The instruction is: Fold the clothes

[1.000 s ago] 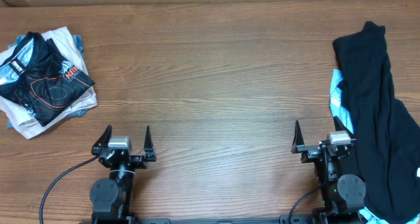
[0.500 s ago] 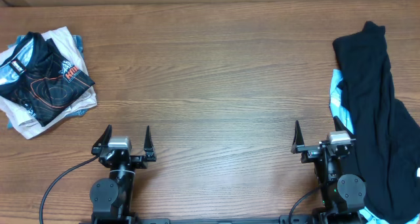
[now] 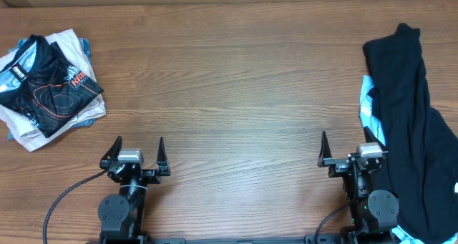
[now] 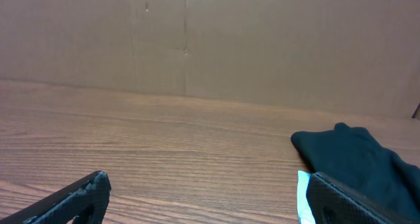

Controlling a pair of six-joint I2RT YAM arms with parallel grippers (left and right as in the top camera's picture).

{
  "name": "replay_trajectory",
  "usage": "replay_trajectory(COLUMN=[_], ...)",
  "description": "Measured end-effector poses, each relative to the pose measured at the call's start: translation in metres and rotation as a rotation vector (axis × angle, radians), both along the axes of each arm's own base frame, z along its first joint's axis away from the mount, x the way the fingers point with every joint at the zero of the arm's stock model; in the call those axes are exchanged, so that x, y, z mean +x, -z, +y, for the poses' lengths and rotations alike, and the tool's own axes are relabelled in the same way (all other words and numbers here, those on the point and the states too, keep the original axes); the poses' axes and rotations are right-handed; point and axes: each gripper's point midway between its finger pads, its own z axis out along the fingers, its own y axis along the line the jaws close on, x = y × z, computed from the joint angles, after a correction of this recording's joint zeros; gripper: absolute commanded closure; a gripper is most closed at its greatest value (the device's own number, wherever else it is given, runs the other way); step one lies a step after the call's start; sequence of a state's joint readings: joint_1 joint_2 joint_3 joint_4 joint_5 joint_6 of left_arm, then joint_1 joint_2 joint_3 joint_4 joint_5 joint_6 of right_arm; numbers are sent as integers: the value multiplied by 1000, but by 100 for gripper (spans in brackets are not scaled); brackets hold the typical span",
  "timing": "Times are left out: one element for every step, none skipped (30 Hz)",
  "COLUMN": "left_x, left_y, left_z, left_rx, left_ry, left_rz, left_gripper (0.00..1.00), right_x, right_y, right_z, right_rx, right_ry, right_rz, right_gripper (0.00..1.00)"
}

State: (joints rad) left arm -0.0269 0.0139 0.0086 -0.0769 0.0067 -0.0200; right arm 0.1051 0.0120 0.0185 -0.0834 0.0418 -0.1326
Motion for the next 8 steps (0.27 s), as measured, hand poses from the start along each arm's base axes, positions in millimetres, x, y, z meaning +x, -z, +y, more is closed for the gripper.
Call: replay_trajectory(left_x=[0,0,0,0,0,0,0,0], left_y=[0,0,0,0,0,0,0,0], left_z=[0,0,0,0,0,0,0,0], left_rx=[0,0,0,0,0,0,0,0], left_ry=[0,0,0,0,0,0,0,0], left_rz=[0,0,0,0,0,0,0,0], left_gripper=[0,0,0,0,0,0,0,0], right_x=[0,0,0,0,0,0,0,0], right_y=[0,0,0,0,0,0,0,0], right_z=[0,0,0,0,0,0,0,0], right_rx=[0,0,0,0,0,0,0,0], right_ry=[0,0,0,0,0,0,0,0], right_rz=[0,0,0,0,0,0,0,0], right_gripper=[0,0,0,0,0,0,0,0])
